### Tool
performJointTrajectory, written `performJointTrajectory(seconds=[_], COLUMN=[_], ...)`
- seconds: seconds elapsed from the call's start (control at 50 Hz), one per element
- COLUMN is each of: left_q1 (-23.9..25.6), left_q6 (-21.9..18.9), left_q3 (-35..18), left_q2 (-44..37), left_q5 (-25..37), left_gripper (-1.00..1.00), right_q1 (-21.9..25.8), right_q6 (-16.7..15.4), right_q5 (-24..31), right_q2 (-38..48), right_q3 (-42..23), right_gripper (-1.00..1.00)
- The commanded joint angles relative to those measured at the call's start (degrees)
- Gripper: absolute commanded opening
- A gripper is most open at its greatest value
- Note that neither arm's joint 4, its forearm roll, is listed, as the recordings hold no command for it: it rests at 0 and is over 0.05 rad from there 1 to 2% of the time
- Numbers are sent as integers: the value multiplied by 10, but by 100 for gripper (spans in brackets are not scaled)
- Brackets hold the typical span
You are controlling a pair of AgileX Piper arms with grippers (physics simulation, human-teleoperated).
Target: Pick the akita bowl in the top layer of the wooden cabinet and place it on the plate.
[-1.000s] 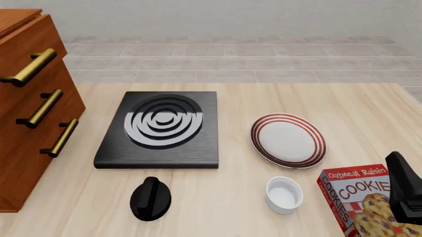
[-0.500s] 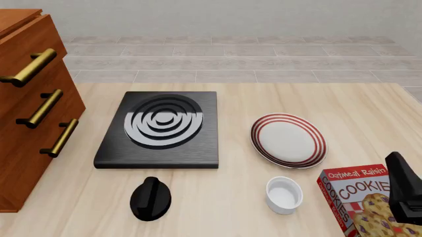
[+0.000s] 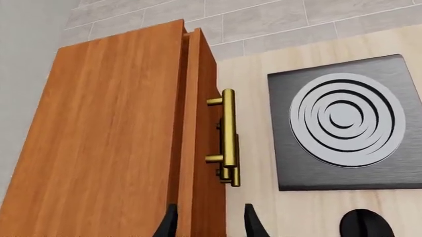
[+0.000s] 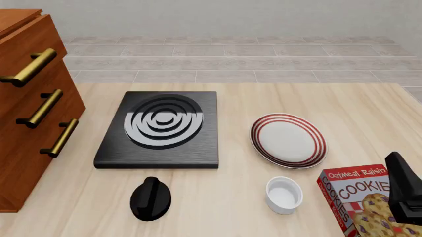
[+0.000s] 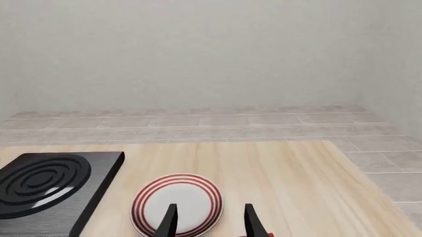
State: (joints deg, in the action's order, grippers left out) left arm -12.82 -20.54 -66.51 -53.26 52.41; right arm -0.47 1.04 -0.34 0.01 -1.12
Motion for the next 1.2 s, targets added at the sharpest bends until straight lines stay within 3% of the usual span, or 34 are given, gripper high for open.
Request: performJointTrajectory(seconds=[0.02,1.2], left_q1=[-8,-51], left_q6=[-3,-12], left_q3=[24,114], left_q2=[7,29], left_q5=[-11,-57], left_gripper=[100,100], right_q1=[0,4], right_q6=[-1,-4], right_q5=[1,4], right_q2=[0,1], right_q3=[-1,-4], right_gripper=[100,100])
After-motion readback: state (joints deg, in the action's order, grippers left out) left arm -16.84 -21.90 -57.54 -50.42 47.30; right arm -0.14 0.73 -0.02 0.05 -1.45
